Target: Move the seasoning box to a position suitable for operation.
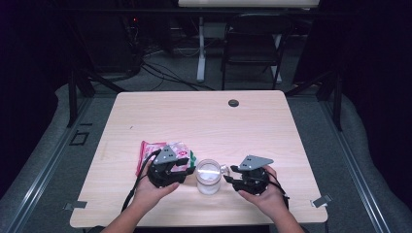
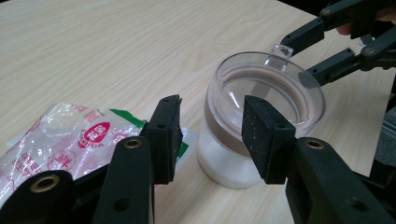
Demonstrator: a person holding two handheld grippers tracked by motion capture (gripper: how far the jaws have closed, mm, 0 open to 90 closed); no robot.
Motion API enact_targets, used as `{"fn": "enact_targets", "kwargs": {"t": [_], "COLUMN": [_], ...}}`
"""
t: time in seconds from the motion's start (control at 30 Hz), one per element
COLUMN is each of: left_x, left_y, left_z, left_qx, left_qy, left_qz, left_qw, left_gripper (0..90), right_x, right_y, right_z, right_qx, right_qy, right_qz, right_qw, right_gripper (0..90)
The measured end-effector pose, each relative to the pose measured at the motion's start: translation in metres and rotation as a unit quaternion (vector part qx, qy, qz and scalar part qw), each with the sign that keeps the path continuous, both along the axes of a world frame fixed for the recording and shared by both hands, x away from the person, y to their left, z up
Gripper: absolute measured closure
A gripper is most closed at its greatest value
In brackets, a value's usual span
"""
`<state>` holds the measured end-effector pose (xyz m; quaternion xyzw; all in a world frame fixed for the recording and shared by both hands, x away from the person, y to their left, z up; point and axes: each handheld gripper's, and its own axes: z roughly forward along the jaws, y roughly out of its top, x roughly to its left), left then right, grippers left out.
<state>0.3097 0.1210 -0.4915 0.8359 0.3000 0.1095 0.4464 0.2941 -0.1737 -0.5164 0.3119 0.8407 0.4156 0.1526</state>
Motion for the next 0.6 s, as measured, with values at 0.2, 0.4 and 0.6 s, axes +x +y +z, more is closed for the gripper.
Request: {"fn": "enact_targets", "kwargs": {"t": [0.2,0.4,0.6], "left_x": [-0.004,-0.009,-0.011], "left_y": [-0.003,-0.007,-0.009], "left_z": [0.001,-0.001,-0.005], "left_qx": [-0.007,-0.006,-0.011], "left_qy": [-0.001,0.0,0.01], "left_qz": [-0.011,-0.024,-0.033], "left_qw": [0.9999,0.9997,0.9993], "left_gripper": [54.4,56.0,56.7], "right_x": [-0.007,-0.007,-0.006], "right_y": [0.002,0.008,0.012], "right_z": [0.012,0.016,0.02], "right_qx": [0.037,0.052,0.064], "right_qy": [0.018,0.012,-0.002], "right_qz": [-0.002,-0.031,-0.048], "right_qw": [0.9991,0.9981,0.9968], "right_gripper": [58.4,66.7,72.6]}}
